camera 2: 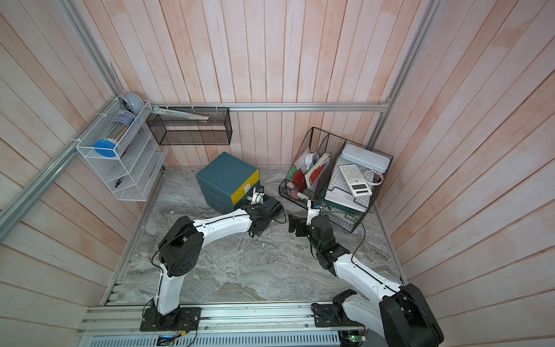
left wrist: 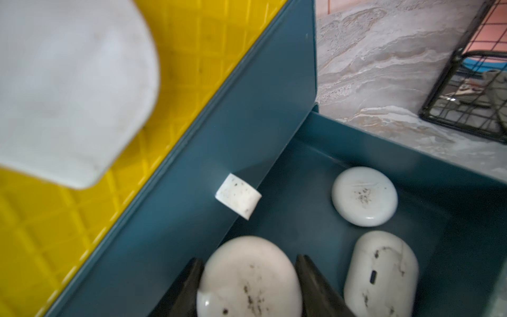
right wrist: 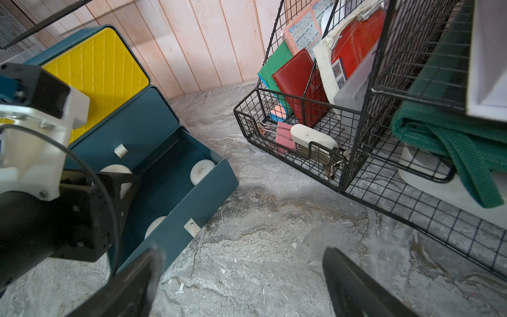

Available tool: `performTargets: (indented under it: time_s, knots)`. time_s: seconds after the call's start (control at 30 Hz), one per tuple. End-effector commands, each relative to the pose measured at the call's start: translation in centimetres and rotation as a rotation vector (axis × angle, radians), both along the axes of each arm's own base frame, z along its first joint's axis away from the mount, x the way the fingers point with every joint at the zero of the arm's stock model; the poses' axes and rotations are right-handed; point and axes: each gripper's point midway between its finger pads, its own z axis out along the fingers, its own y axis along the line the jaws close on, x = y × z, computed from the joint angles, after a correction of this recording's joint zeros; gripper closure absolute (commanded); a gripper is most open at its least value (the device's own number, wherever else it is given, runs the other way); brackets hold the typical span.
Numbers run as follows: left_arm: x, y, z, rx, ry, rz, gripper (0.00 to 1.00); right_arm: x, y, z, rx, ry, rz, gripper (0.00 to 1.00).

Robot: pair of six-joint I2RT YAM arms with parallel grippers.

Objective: Put the bluetooth earphones in the drawer according to color
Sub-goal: Place the bluetooth earphone in the drawer, then close the drawer of the storage box.

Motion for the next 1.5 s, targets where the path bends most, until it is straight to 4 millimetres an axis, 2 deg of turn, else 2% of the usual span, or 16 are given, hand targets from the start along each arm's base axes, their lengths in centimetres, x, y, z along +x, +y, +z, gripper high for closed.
performTargets:
  time_s: [0.0,0.17,0.37,0.57,0.77,0.8,0.93,1.07,1.23,1.37,1.47]
  knots:
    - [0.8,0.2,0.3,0.024,-0.030,0.018,0.51,0.6,-0.3,0.8,0.002,-0.008,-0.024,0.02]
    - [1.0,0.2,0.4,0.017,-0.033,0.027,0.31,0.6,-0.4,0.8,0.003,-0.006,-0.025,0.02]
    - [0.5,-0.3,1.8,-0.062,-0.019,0.012,0.26,0.5,-0.4,0.7,-0.002,-0.004,-0.027,0.02]
    - [-1.3,-1.1,6.0,-0.207,-0.043,-0.045,0.20,0.5,-0.1,0.5,0.000,0.019,-0.014,0.02]
    - [-3.8,-0.7,10.6,-0.355,-0.078,-0.113,0.03,0.3,0.5,0.1,-0.002,0.035,0.028,0.02]
    - [-4.2,-0.4,11.5,-0.376,-0.089,-0.121,0.00,0.3,0.5,0.0,0.000,0.039,0.028,0.02]
    - [-5.7,1.3,14.2,-0.450,-0.122,-0.141,0.00,0.2,0.3,-0.1,0.006,0.040,0.021,0.02]
    - [-6.2,4.1,15.9,-0.543,-0.143,-0.137,0.00,0.0,0.5,-0.2,0.013,0.036,0.036,0.02]
    - [-5.1,8.4,16.4,-0.633,-0.135,-0.093,0.00,-0.1,1.1,-0.7,0.014,0.042,0.071,0.02]
    - [-3.5,11.5,15.6,-0.713,-0.106,-0.041,0.00,0.0,1.6,-1.3,0.013,0.060,0.096,0.03]
    - [-2.2,12.9,14.9,-0.781,-0.092,-0.017,0.00,0.1,1.9,-1.8,0.013,0.076,0.108,0.04]
